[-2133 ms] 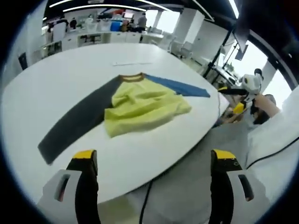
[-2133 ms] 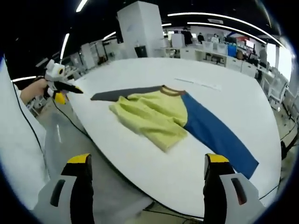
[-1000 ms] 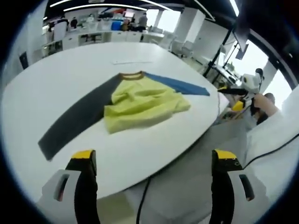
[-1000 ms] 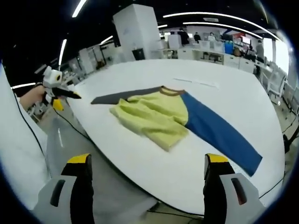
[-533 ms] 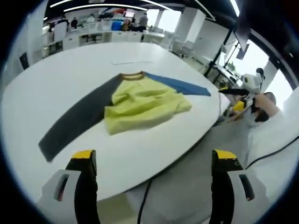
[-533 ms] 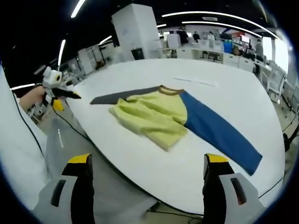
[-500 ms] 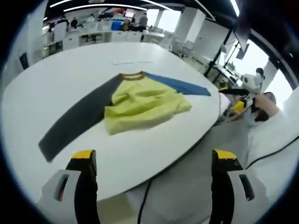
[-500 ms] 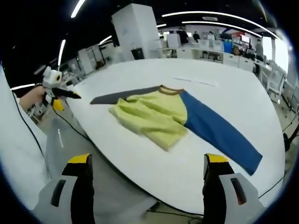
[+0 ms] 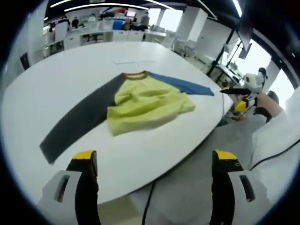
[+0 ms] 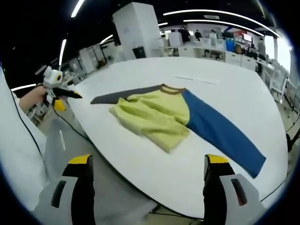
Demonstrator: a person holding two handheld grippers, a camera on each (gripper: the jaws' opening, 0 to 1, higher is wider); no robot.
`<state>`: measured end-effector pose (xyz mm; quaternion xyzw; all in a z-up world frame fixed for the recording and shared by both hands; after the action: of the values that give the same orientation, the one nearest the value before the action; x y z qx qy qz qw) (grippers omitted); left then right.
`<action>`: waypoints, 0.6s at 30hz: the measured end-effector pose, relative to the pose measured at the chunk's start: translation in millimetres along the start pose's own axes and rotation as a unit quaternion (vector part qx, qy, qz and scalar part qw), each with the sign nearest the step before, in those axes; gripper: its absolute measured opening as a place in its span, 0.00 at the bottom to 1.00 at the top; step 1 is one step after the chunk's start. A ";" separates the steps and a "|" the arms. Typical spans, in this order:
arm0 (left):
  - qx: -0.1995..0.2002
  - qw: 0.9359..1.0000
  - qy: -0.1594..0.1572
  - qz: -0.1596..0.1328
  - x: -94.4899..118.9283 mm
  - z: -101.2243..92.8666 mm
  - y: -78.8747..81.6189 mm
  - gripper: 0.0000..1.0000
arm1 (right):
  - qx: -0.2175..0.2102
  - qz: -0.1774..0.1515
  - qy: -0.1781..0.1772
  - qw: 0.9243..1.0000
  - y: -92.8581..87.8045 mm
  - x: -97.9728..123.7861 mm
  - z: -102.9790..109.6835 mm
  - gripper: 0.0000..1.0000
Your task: Fold the garment on the visible template until the final outline fits inside the template.
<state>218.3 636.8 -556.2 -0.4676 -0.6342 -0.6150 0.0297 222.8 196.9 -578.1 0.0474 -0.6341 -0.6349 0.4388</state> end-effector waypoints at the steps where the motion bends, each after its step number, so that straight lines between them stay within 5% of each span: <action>1: 0.000 1.000 0.001 0.001 -0.7 0.8 -0.2 0.98 | -0.001 0.001 0.001 1.000 -0.1 -1.8 -0.5 0.97; 18: 0.007 1.000 0.007 0.006 -14.8 15.4 2.1 0.93 | -0.002 0.012 0.001 1.000 1.0 -14.6 -9.6 0.90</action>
<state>236.2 640.6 -567.5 -0.4664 -0.6359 -0.6135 0.0414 238.1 198.8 -586.3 0.0398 -0.6324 -0.6312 0.4473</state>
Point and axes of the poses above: the point that each gripper's makers call its tool centre point, and the gripper's own axes: x roughly backward along the fingers, z roughly to its left, y roughly out of its top, the point moved 10 cm from there along x, roughly backward along the fingers, and after that the axes turned 9 degrees about -z, right-handed, at the moved point
